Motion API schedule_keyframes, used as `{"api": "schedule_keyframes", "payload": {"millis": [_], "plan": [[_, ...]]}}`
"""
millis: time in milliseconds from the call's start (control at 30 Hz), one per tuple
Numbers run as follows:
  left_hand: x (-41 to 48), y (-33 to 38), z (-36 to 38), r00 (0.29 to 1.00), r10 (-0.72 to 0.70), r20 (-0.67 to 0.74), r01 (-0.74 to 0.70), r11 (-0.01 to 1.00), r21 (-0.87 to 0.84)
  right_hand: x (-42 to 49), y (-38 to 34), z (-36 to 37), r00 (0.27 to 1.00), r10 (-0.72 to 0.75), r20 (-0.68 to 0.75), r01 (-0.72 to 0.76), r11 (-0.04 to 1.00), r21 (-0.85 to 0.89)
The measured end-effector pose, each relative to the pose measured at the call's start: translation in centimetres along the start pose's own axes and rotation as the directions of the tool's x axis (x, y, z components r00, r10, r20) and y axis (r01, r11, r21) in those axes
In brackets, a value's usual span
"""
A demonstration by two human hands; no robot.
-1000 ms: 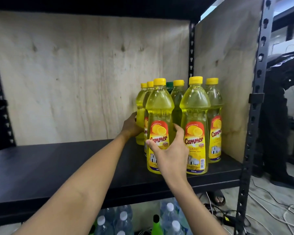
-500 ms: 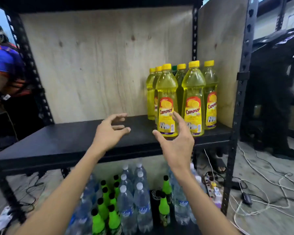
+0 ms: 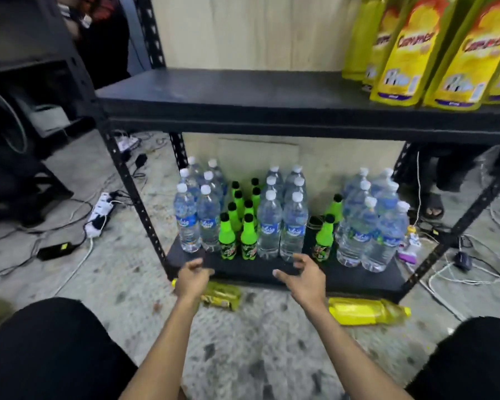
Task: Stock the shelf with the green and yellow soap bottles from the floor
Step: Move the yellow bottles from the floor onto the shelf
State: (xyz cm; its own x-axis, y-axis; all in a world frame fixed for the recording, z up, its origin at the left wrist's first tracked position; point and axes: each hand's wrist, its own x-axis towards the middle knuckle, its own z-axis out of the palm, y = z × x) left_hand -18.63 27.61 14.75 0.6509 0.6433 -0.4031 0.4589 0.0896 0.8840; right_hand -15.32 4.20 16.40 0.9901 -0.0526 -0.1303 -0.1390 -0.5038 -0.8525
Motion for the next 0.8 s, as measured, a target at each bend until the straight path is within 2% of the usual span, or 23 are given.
{"api": "schedule_keyframes", "payload": {"millis": [133,200,267,400,500,633,800], "plan": [[5.3,-5.3,2.3,0.961,-0.277,0.023,0.278,0.959,-0.051,1.8,4.3,5.1,0.99,0.103,0.101,-0.094,0.991,-0.093],[8.3,-7.1,3.5,0.91,-0.412,0.047,0.415,0.904,-0.101,3.1,6.2,7.2,0.985,0.144,0.099,-0.13,0.982,-0.134],[11.4,-8.6,4.4,0.874,-0.485,0.038,0.485,0.862,-0.146,4.5,8.2,8.8,0.978,0.194,0.082,-0.179,0.971,-0.162],[16.7,-11.0,5.4,0.839,-0.544,-0.028,0.523,0.819,-0.235,6.9,11.8,10.9,0.964,0.262,0.035,-0.251,0.95,-0.188],[19.5,-12.7,6.4,0.856,-0.516,0.026,0.51,0.836,-0.204,7.9,13.8,11.9,0.962,0.271,0.029,-0.258,0.94,-0.223],[20.8,-14.4,7.3,0.79,-0.601,-0.121,0.559,0.787,-0.261,8.7,15.8,12.8,0.965,0.263,0.021,-0.25,0.937,-0.246],[21.3,-16.0,7.1,0.8,-0.592,-0.103,0.548,0.789,-0.279,9.6,17.0,12.6,0.956,0.291,0.032,-0.274,0.927,-0.255]]}}
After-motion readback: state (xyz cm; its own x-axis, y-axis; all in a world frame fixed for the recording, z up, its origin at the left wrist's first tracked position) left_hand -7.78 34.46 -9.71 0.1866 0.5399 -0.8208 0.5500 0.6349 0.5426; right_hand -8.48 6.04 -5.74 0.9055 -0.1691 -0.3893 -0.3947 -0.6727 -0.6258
